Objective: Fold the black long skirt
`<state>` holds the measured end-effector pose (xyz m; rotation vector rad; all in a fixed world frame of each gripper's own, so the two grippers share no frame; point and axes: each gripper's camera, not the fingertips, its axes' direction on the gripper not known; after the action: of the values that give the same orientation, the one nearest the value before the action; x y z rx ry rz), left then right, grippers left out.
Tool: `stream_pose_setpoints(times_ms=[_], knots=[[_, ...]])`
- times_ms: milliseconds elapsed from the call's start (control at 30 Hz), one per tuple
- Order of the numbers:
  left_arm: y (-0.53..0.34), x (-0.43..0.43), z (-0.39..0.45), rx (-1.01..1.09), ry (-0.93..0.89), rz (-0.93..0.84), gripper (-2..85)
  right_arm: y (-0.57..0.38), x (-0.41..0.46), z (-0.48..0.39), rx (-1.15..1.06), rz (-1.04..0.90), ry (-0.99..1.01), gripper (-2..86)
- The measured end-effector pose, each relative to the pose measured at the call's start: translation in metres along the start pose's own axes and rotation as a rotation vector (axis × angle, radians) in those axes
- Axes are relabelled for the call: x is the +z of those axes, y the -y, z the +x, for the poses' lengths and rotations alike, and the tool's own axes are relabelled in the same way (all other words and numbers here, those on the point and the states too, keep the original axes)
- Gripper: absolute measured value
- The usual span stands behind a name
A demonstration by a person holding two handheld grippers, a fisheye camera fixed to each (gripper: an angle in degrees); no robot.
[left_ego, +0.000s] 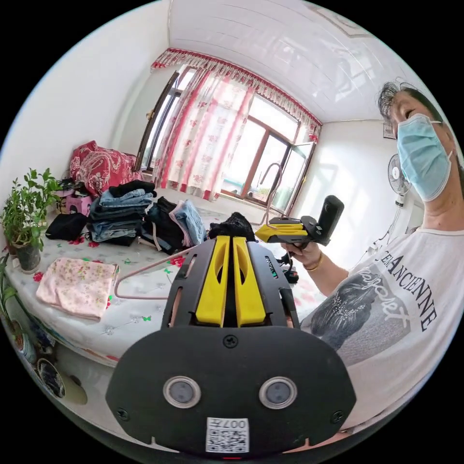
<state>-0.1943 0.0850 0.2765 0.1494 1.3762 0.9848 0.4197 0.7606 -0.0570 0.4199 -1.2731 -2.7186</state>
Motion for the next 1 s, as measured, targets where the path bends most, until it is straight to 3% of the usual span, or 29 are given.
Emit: stream_pose_setpoints(times_ms=[133, 267, 400, 567, 833, 1000], knots=[[0.049, -0.025, -0.065, -0.131, -0.092, 0.027, -1.0, -0.024, 0.013, 0.03, 0.164, -0.079, -0.099, -0.2], [0.085, -0.047, -0.143, -0.348, -0.29, 0.113, -1.0, -0.068, 0.008, 0.059, 0.364, -0.052, -0.047, -0.2], [0.127, -0.048, -0.17, -0.39, -0.267, 0.077, -1.0, -0.083, 0.027, 0.051, 0.415, -0.058, -0.041, -0.2], [0.177, -0.04, -0.205, -0.484, -0.453, 0.111, -1.0, -0.1, 0.038, 0.044, 0.489, -0.082, -0.135, -0.2], [0.231, -0.018, -0.193, -0.571, -0.732, 0.096, -0.9, -0.168, 0.03, 0.054, 0.63, -0.041, -0.041, -0.3], [0.267, -0.009, -0.166, -0.537, -0.725, 0.013, -1.0, -0.179, 0.052, 0.05, 0.577, -0.04, -0.042, -0.3]])
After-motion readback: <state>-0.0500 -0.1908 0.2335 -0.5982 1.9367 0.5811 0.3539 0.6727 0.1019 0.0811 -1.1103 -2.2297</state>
